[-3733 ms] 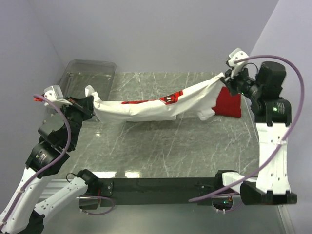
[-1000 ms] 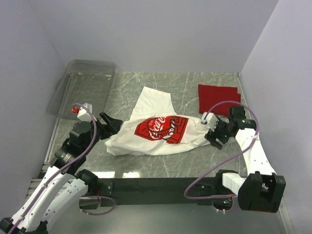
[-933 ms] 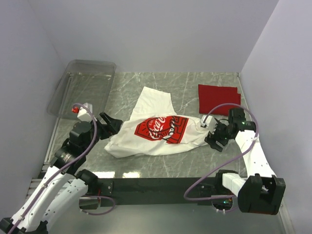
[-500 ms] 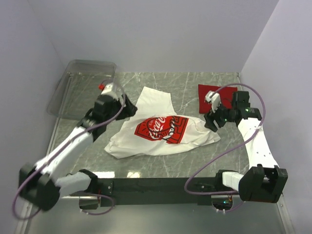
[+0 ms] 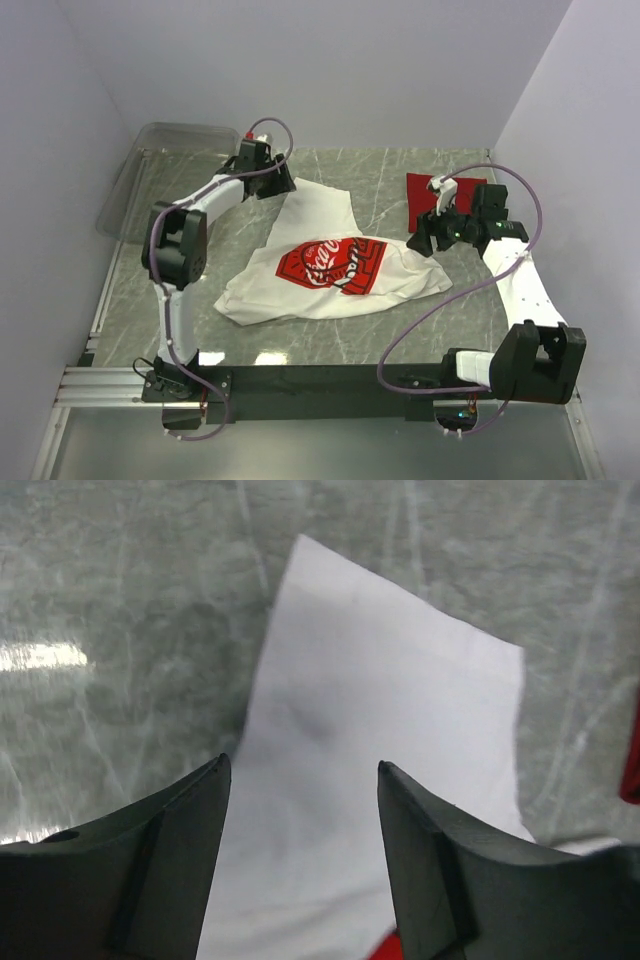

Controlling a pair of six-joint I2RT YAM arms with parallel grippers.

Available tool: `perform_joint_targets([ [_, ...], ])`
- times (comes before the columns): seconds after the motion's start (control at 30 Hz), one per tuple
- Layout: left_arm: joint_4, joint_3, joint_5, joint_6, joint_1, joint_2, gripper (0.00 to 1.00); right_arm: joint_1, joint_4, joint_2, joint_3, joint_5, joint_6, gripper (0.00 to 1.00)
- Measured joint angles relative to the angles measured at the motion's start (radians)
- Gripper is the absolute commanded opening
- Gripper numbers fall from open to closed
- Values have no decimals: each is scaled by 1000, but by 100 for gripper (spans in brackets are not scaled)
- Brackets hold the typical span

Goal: Fold and stack the t-shirts
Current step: Flatten the tshirt out

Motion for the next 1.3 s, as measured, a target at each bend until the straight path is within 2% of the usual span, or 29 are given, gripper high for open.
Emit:
perform_joint_targets([
  [0.2,-61,130,7,-1,27,193,59,0,18,13,-7,-17,19,76],
  [0.6,-97,214,43,0,21,249,50,-4,20,19,-8,-34,19,76],
  [0.87,-126,293,32,8,5,298,40,-8,21,26,-8,-34,22,76],
  [0.97,-140,305,18,17,0,304,27,-8,22,27,-8,-34,23,75],
  [1.0,-145,310,14,19,-1,308,17,-8,21,27,-8,-34,24,75],
  [1.1,-153,318,10,25,-1,315,1,-8,22,28,-8,-34,26,75],
  [1.23,-136,293,2,32,-3,304,1,-15,22,28,-8,-36,26,75],
  [1.3,-104,233,-11,38,-4,269,1,-19,22,28,-8,-37,26,75],
])
